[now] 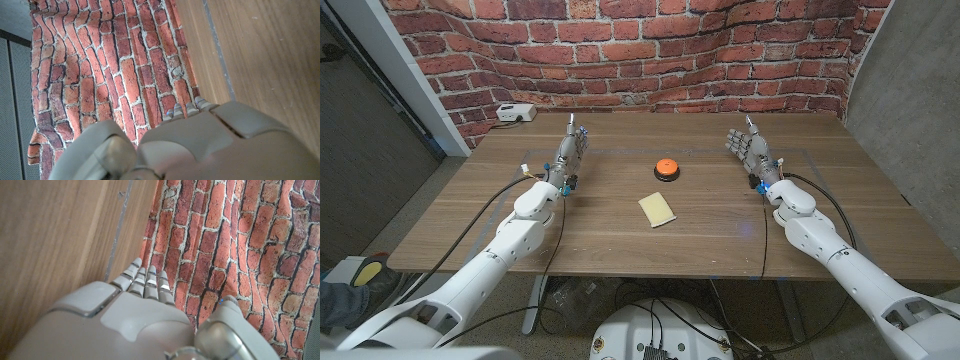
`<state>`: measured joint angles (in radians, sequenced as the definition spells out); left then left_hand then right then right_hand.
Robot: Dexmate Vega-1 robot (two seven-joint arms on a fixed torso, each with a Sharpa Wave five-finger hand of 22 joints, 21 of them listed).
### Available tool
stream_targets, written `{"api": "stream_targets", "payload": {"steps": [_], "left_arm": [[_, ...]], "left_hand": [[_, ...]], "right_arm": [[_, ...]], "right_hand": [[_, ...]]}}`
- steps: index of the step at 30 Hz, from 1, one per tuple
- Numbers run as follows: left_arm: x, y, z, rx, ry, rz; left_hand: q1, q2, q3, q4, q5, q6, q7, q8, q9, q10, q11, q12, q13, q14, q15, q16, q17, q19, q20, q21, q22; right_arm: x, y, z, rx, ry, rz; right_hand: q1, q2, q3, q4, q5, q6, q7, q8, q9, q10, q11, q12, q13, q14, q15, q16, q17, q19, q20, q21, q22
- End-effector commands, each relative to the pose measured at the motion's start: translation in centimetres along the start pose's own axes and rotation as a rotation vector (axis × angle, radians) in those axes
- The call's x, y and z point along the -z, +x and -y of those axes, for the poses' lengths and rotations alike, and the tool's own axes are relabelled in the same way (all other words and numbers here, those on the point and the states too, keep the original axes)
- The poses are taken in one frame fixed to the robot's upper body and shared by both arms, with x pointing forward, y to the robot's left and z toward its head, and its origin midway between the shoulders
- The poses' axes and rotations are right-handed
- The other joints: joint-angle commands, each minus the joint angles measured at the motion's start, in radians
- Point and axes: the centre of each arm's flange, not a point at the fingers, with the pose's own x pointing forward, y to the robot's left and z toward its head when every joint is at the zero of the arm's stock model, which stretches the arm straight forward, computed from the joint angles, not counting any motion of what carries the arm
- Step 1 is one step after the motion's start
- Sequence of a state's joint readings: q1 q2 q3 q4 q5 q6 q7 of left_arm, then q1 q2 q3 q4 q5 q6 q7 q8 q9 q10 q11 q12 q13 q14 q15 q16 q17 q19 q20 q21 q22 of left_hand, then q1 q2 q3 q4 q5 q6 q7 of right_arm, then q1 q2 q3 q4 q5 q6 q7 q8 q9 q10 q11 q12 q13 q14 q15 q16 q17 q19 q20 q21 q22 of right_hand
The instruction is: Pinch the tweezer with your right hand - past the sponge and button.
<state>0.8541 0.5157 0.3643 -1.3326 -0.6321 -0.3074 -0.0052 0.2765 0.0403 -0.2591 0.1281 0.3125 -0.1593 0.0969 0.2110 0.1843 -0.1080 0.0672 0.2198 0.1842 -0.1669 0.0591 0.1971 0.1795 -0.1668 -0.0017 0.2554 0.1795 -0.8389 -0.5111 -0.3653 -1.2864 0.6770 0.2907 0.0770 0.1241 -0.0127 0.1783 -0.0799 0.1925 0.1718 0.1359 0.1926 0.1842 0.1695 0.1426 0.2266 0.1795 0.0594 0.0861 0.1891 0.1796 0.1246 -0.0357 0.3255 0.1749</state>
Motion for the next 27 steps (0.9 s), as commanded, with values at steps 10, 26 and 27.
{"api": "stream_targets", "payload": {"steps": [10,26,27], "left_arm": [[-1.1,-1.8,-0.3,0.031,0.005,0.042],[-2.0,-2.8,-0.9,0.012,0.040,0.074],[-2.1,-2.7,-0.9,0.005,0.035,0.076]], "left_hand": [[0.011,0.000,-0.010,-0.001,0.007,0.002,0.005,0.004,0.002,-0.001,0.002,0.005,0.005,-0.001,0.000,0.004,0.005,-0.082,0.013,0.000,0.005],[0.031,0.013,-0.021,-0.011,0.009,0.107,0.009,0.023,0.000,0.119,-0.004,0.032,0.004,0.119,-0.004,0.024,0.004,-0.002,0.009,0.013,0.004],[0.033,0.014,-0.021,-0.012,0.009,0.114,0.010,0.024,0.000,0.127,0.000,0.034,0.004,0.125,-0.002,0.024,0.004,0.006,0.010,0.015,0.004]], "right_arm": [[-1.2,-1.3,0.1,-0.012,-0.009,0.065],[-2.9,-3.6,0.6,-0.030,-0.052,0.107],[-2.9,-3.8,0.7,-0.033,-0.052,0.104]], "right_hand": [[0.019,0.009,0.009,-0.005,0.008,0.022,-0.004,0.010,0.003,0.028,-0.001,0.009,0.002,0.016,0.005,0.006,0.002,0.020,-0.006,0.004,0.003],[0.036,0.015,0.011,-0.017,0.006,0.100,-0.009,0.033,0.007,0.090,0.004,0.023,0.004,0.073,0.007,0.015,0.002,0.068,-0.005,0.002,0.004],[0.036,0.015,0.012,-0.017,0.006,0.101,-0.009,0.033,0.007,0.090,0.003,0.023,0.004,0.075,0.007,0.015,0.002,0.068,-0.005,0.002,0.004]]}}
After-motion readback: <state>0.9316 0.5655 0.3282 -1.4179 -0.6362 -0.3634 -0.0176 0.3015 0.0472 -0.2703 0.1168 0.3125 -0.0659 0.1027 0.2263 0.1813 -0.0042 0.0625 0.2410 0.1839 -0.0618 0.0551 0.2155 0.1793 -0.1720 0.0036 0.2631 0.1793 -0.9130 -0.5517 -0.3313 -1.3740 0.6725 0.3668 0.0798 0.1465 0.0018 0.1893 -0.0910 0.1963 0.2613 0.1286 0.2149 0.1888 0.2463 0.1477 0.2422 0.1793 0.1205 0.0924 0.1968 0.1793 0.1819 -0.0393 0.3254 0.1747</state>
